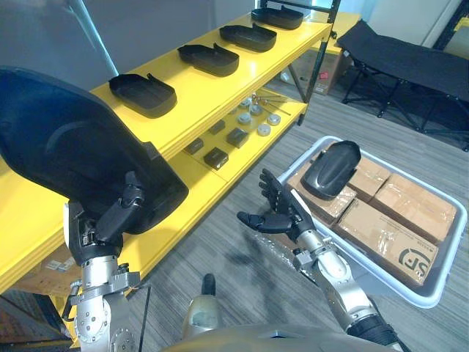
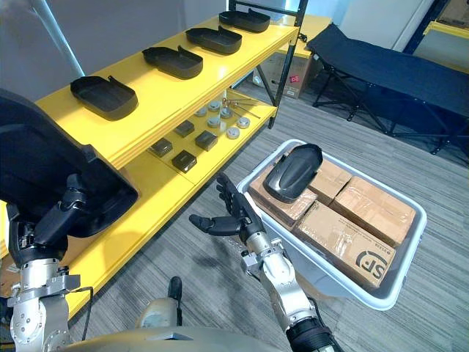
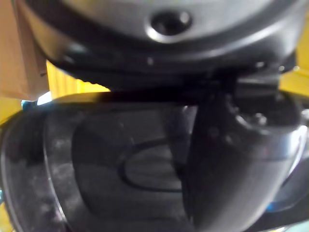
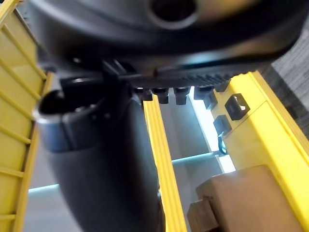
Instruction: Walk over and take three plastic housings, then place them on the shelf
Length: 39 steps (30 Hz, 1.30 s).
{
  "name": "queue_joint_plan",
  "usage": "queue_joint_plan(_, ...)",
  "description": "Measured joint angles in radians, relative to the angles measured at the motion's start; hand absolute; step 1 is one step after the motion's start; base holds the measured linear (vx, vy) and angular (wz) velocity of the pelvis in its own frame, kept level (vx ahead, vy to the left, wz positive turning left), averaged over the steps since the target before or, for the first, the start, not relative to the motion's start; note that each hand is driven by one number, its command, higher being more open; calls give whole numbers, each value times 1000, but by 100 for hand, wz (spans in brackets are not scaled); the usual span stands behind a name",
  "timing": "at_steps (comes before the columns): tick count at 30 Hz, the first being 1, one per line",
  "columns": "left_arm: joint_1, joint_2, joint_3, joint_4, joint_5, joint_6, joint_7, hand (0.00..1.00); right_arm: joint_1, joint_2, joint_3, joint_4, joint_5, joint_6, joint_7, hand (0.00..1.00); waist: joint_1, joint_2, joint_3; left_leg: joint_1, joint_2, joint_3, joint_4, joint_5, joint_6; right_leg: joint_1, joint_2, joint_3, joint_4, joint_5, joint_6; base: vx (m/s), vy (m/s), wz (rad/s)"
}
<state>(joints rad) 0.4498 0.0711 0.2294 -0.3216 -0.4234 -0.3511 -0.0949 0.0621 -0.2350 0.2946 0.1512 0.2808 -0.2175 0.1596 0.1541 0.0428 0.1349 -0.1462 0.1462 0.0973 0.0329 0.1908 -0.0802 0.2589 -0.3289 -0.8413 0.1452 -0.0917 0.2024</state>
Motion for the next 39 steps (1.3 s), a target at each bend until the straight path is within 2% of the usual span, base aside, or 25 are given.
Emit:
queue_joint_plan(1,-22,26,-13,4,0,16,-29,0,-1,-5,-4,-1,-21,-25,4,100,-9,-2,1,-10,-23,-38,0,7,5,-29,1,88,55,-60,-16,-90,10,87)
queue_joint_plan(3,-47,71,-42,10,-3,25,-84,0,-2,-9,-6,-3,-42,-52,-1,100,-24,-7,2,-11,-63,-100,-11,26,5,-43,4,187,129,-143,-35,-130,-45,102)
queue_joint_plan(5,-70,96,-71,13,-6,25,-143,0,-24,-14,-9,-5,-37,-55,-11,100,-18,-4,4,-10,-82,-134,-40,54,7,-46,-1,201,158,-172,-29,-91,-54,74)
queue_joint_plan(9,-56,97,-117,17,-9,24,-193,0,-97,-38,-10,-5,-10,-55,3,100,0,31,16,-20,-78,-119,-56,85,24,-58,2,187,173,-170,-15,-96,-7,18)
queue_joint_plan(13,-55,97,-114,16,-12,24,-189,0,-89,-35,-10,-5,2,-54,42,100,1,34,26,-24,-77,-106,-55,78,33,-62,1,190,167,-166,-7,-54,16,-2)
queue_joint_plan(17,-54,97,-112,17,-12,24,-196,0,-67,-20,-10,-5,0,-55,50,100,3,19,37,-31,-90,-105,-54,72,28,-42,-1,169,147,-163,0,-16,24,20)
queue_joint_plan(19,-55,92,-96,17,-45,25,-223,0,-63,9,-23,-13,0,-64,20,100,5,5,40,-47,-109,-100,-49,69,26,-19,-2,136,123,-163,-1,25,16,51)
queue_joint_plan(20,-57,90,-86,16,-55,24,-230,0,-63,24,-31,-17,0,-69,11,100,6,0,43,-54,-116,-99,-42,65,30,-12,-2,130,116,-163,-2,55,25,51)
queue_joint_plan(21,-60,84,-54,15,-59,24,-239,0,-63,53,-43,-32,-3,-79,-12,100,11,-17,54,-69,-132,-84,-14,47,41,0,-13,122,106,-166,-10,130,50,45)
queue_joint_plan(22,-60,83,-27,15,-60,25,-240,0,-63,75,-52,-53,-13,-89,-35,100,19,-41,67,-81,-151,-55,43,4,57,28,-29,104,95,-160,-25,161,52,39)
queue_joint_plan(23,-60,79,-17,17,-60,26,-238,0,-62,76,-57,-62,-27,-95,-46,100,20,-47,70,-85,-161,-54,70,-20,59,41,-37,105,115,-150,-40,200,114,53)
queue_joint_plan(25,-62,58,-10,18,-59,28,-235,0,-65,72,-68,-84,-45,-106,-78,100,12,-42,64,-86,-179,-89,115,-48,73,-9,-88,168,294,-70,-68,152,162,48)
queue_joint_plan(27,-62,62,-2,18,-50,28,-220,0,-94,75,-81,-87,-63,-130,-106,100,19,-57,51,-56,-192,-97,118,-98,97,-119,-146,304,510,81,-69,211,152,18)
queue_joint_plan(28,-62,64,-2,18,-49,28,-209,0,-103,79,-84,-87,-70,-136,-109,100,12,-58,50,-47,-188,-110,117,-106,105,-143,-151,334,560,89,-64,229,38,25)
queue_joint_plan(29,-71,63,-2,19,-47,32,-183,0,-123,81,-88,-87,-73,-148,-112,100,2,-49,56,-19,-191,-134,109,-117,119,-197,-142,369,660,-34,-70,204,7,23)
queue_joint_plan(30,-85,62,-7,21,-47,41,-162,0,-138,68,-89,-88,-86,-155,-117,100,-1,-36,60,22,-186,-154,96,-126,123,-242,-105,384,690,-126,-113,190,3,24)
queue_joint_plan(31,-96,64,-8,21,-47,45,-156,0,-144,58,-91,-89,-97,-161,-121,100,-6,-27,63,37,-183,-166,93,-132,123,-260,-79,385,677,-152,-142,155,39,35)
queue_joint_plan(32,-123,67,-7,21,-48,45,-143,0,-164,32,-96,-94,-115,-167,-121,100,-25,-13,67,55,-181,-197,88,-140,124,-306,-20,404,617,-182,-183,109,6,67)
queue_joint_plan(33,-169,73,-20,33,-54,45,-129,0,-172,-5,-117,-128,-116,-168,-122,100,-39,0,67,54,-178,-234,86,-141,124,-372,49,470,521,-186,-192,96,-22,80)
queue_joint_plan(34,-193,77,-27,42,-57,44,-124,0,-177,-23,-130,-149,-116,-169,-120,100,-46,6,70,52,-176,-250,85,-142,124,-395,76,507,468,-180,-185,82,-72,98)
queue_joint_plan(35,-226,82,-33,64,-57,44,-117,0,-191,-52,-158,-185,-113,-169,-114,100,-59,12,73,51,-175,-278,83,-142,124,-440,110,575,365,-159,-156,97,-161,104)
queue_joint_plan(36,-242,91,-39,90,-55,44,-108,0,-207,-69,-187,-216,-101,-169,-93,100,-76,9,72,53,-176,-293,86,-146,117,-454,127,609,266,-136,-122,87,-197,105)
queue_joint_plan(37,-246,95,-42,103,-54,44,-102,0,-214,-79,-199,-234,-93,-168,-83,100,-78,4,71,55,-179,-300,88,-151,110,-450,127,625,231,-131,-114,79,-223,98)
queue_joint_plan(38,-243,104,-46,115,-54,44,-88,0,-231,-95,-222,-276,-77,-168,-67,100,-77,-24,65,65,-199,-310,88,-161,94,-438,123,657,201,-139,-111,147,-322,103)
queue_joint_plan(39,-243,103,-52,125,-54,45,-82,0,-255,-116,-249,-310,-61,-168,-51,100,-83,-39,60,68,-215,-312,99,-172,81,-422,117,671,195,-124,-95,200,-333,111)
